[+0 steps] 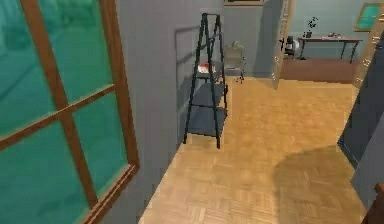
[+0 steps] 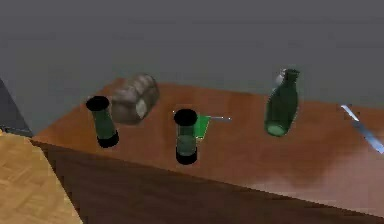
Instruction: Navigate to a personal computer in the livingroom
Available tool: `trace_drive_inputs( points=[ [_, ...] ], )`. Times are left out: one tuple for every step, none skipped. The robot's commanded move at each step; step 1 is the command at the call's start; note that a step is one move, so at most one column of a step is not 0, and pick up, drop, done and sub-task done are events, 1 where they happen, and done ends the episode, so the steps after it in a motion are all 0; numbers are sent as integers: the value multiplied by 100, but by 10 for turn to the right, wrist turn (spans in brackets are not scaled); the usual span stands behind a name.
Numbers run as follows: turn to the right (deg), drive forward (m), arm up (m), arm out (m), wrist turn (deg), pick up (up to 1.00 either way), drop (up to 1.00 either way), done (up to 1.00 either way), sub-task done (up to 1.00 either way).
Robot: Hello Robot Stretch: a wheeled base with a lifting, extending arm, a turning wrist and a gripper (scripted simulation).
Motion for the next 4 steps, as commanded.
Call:
trace_drive_inputs(
  points=[
    [-450, 0, 0, 0, 0, 0, 0, 0, 0],
    [-240, 0, 0, 0, 0, 0, 0, 0, 0],
    [0, 5, 0, 0, 0, 0, 0, 0, 0],
    [450, 0, 0, 0, 0, 0, 0, 0, 0]
  ],
)
